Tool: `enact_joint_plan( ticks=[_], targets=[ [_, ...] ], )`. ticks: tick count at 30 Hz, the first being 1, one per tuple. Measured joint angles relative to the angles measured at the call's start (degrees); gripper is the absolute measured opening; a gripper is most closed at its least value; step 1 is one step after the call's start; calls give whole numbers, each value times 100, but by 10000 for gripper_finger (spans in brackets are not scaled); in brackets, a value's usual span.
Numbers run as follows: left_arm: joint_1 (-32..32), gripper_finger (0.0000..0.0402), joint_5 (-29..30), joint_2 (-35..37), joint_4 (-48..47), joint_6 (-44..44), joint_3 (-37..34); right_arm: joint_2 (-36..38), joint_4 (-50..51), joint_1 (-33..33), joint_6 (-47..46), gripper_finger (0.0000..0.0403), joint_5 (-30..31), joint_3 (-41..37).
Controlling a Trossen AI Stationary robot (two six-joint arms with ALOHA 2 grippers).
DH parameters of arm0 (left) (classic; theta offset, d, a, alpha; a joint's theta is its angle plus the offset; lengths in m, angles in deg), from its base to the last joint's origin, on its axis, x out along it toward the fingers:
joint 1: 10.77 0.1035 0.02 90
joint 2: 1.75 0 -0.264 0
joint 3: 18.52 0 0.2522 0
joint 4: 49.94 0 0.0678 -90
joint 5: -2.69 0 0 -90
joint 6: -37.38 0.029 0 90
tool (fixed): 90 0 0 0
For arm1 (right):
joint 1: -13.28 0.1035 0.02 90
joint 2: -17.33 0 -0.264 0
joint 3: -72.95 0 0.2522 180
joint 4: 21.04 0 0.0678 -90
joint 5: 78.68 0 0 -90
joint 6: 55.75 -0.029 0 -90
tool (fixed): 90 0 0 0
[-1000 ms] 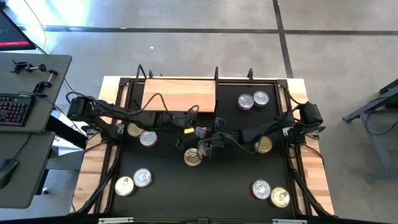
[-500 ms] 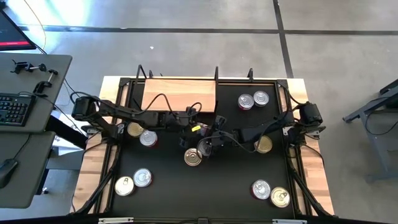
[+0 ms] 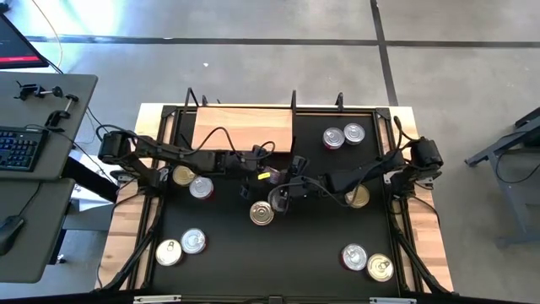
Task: Stack canned seafood by type on shelf
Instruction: Put the blue pink tuna can on the shelf
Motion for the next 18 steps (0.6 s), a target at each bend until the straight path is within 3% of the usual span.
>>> enact_joint_plan(
  ticks=[5, 12, 15, 18],
  targets=[
    [-63, 250, -276, -2, 68, -189, 0, -11, -110, 0, -14, 168, -337, -4],
    [-178, 174, -198, 7, 14, -412, 10, -22, -186, 2, 319, 168, -312, -9],
    [-262, 174, 319, 62, -150, -434, 18, -21, -224, -3, 448, 205, -326, -9],
    [-336, 174, 1282, 135, -511, -228, -7, 144, -99, 14, 440, 251, -266, -9]
  ],
)
